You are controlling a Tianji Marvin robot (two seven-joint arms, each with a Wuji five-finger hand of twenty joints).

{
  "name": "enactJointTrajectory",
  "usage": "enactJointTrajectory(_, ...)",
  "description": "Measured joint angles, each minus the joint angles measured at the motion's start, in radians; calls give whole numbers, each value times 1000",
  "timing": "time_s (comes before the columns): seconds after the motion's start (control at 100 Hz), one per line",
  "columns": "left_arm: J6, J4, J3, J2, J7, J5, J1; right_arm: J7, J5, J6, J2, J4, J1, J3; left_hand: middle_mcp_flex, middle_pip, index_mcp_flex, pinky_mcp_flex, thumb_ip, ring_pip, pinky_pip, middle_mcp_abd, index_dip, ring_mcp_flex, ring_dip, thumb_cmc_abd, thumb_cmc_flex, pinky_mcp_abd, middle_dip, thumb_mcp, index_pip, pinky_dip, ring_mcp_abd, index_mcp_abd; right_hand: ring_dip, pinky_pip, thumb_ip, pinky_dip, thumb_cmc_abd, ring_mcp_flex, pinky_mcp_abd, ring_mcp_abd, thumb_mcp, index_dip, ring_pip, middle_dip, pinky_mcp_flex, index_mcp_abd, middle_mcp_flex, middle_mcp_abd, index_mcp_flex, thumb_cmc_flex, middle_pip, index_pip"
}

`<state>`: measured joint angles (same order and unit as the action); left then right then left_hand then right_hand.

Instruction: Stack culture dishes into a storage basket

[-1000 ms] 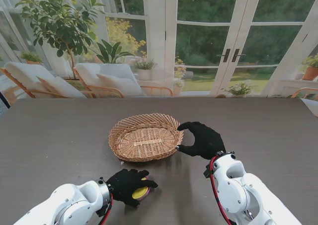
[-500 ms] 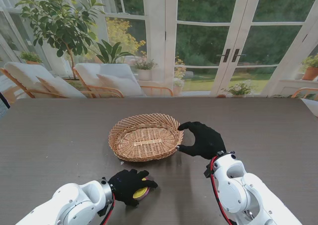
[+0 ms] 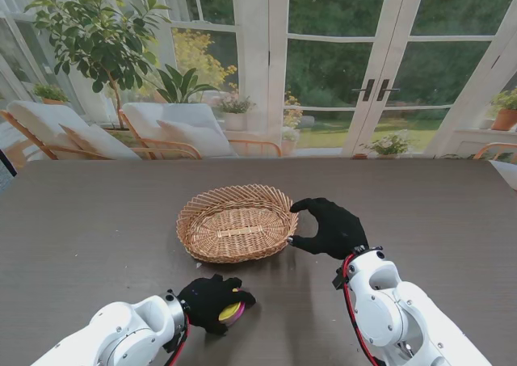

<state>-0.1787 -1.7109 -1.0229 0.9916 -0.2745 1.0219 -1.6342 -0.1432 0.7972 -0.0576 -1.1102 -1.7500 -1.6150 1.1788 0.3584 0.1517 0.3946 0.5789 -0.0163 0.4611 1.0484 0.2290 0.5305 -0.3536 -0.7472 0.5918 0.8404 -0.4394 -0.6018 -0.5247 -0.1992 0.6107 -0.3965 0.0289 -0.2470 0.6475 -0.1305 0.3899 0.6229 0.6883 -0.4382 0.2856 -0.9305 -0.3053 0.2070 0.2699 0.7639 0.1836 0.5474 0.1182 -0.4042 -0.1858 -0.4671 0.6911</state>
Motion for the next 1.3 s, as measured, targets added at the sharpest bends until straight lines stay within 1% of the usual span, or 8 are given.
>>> enactJointTrajectory(0.37,2,15,8,5,44,-2,3,-9,0,-1,0,4,0,0,94,23,76,102,-2,5,40,0,108,-92,-2,77,-5,-9,-93,-1,-92,-24,-26,2,0,0,0,0,0,0,0,0,0,0,0,0,0,0,0,1,0,0,0,0)
enactJointTrajectory(0.4,2,17,9,6,50,-2,3,-10,0,-1,0,5,-1,0,95,30,77,106,-3,5,45,0,115,-95,-12,79,-5,-10,-101,-1,-104,-25,-28,2,0,0,0,0,0,0,0,0,0,0,0,0,0,0,0,1,0,0,0,0)
enactJointTrajectory(0.45,2,21,11,6,61,-1,4,-12,0,-1,0,5,-1,0,114,32,86,124,-23,5,52,0,122,-112,-42,95,-6,-13,-120,-1,-121,-35,-34,3,0,0,0,0,0,0,0,0,0,0,0,0,0,0,0,2,0,0,0,0)
enactJointTrajectory(0.61,2,31,16,9,86,-2,6,-13,-2,-1,-1,6,-2,0,151,48,113,167,-23,5,63,0,141,-157,-82,121,-19,-19,-140,0,-157,-45,-51,5,0,0,0,0,0,0,-1,0,0,0,0,0,0,0,0,2,0,0,0,0)
enactJointTrajectory(0.71,3,34,17,11,94,-4,6,-13,-2,-1,-1,7,-2,0,174,49,127,187,-24,5,63,1,190,-181,-84,139,-23,-21,-259,0,-203,-52,-55,13,0,0,0,0,0,0,-1,0,0,0,0,0,0,0,-11,2,0,0,-3,0)
enactJointTrajectory(0.76,4,35,17,12,98,-5,6,-13,-3,-1,-1,7,-3,0,191,49,143,200,-43,5,63,1,208,-193,-90,154,-23,-28,-297,0,-215,-54,-61,18,0,0,0,0,0,0,-1,0,0,0,0,0,0,0,-11,2,-1,0,2,0)
enactJointTrajectory(0.92,4,40,17,15,110,-8,5,-14,-3,-1,-1,9,-3,-1,225,40,175,225,-44,4,63,1,209,-222,-94,184,-23,-41,-360,1,-224,-63,-68,27,0,0,0,0,0,0,-2,0,0,0,0,0,0,0,-11,2,-1,0,2,0)
enactJointTrajectory(1.3,-8,51,18,16,131,-11,7,-15,-5,-1,-1,9,-5,-1,243,35,189,242,-44,4,65,1,209,-238,-116,195,-23,-49,-390,3,-235,-63,-75,30,-1,0,-1,1,0,0,-3,1,0,0,0,0,0,0,-11,2,-1,0,2,0)
